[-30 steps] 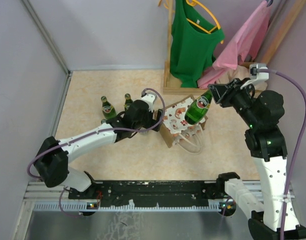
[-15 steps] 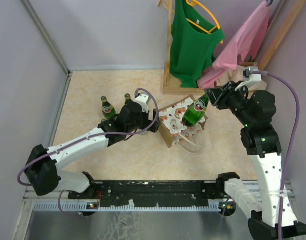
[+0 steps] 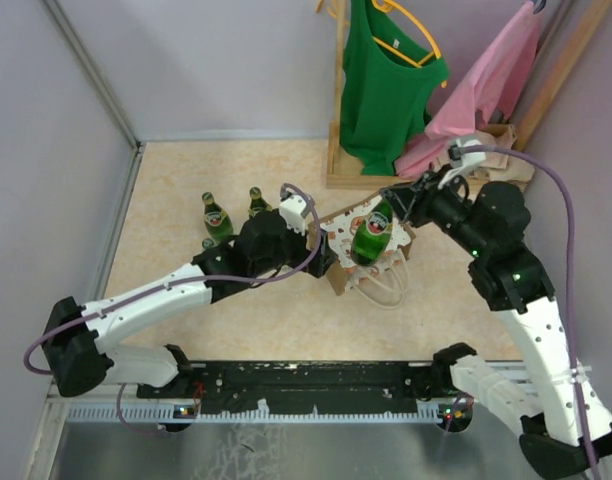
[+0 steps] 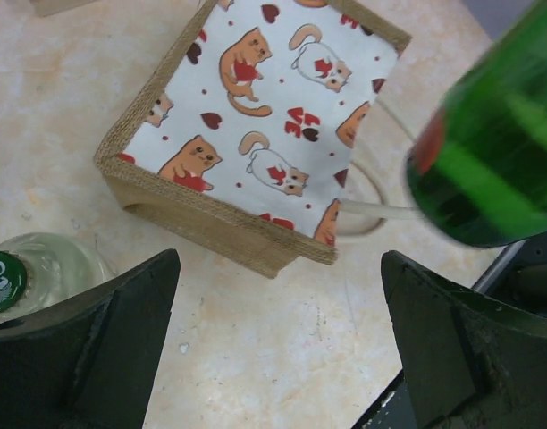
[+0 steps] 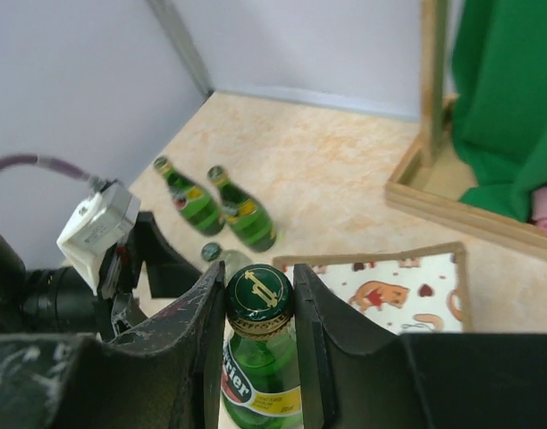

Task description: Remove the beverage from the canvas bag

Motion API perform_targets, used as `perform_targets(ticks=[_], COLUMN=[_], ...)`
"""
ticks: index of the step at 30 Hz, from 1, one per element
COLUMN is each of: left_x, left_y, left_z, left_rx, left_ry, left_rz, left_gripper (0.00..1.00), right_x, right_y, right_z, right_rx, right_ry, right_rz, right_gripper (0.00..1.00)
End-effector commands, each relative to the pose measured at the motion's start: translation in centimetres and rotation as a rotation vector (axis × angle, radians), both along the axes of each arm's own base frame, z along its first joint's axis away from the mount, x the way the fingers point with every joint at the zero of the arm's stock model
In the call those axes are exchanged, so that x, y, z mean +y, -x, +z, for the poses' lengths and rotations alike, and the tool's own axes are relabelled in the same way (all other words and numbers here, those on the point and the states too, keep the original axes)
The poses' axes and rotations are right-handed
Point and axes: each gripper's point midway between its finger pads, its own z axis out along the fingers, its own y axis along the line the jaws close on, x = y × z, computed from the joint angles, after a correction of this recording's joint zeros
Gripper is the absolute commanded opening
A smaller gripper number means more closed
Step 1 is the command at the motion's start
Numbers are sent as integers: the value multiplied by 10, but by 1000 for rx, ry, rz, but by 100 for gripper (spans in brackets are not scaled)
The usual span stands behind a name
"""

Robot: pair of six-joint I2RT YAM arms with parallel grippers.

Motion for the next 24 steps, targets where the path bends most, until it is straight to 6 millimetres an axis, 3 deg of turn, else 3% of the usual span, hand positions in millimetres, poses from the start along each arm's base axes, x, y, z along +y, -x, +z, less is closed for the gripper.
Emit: perform_targets(ticks=[1, 6, 10, 13, 16, 20, 24], left_x=[0, 50, 114, 159, 186, 212, 223], left_y=[6, -5, -5, 4, 14, 24, 27], left_z=[61, 102, 117, 107, 97, 76, 75], left_rx=[-103, -213, -237, -208, -173, -131, -137], left_ry=[84, 76, 35, -12, -7, -15, -4], left_rz=[22, 209, 435, 580, 667, 758, 792], left_gripper=[100, 99, 100, 99, 99, 100, 100], right_x=[36, 95, 131, 144, 157, 181, 207], right_y=[7, 15, 16, 9, 5, 3, 3], right_z=[45, 17, -9, -20, -26, -40, -60], right_rx=[-196, -198, -184, -182, -189, -193, -206], right_ry=[13, 173, 236, 246, 234, 234, 280], right_rz=[49, 103, 152, 156, 167, 201, 217], right_gripper=[0, 0, 0, 0, 0, 0, 0])
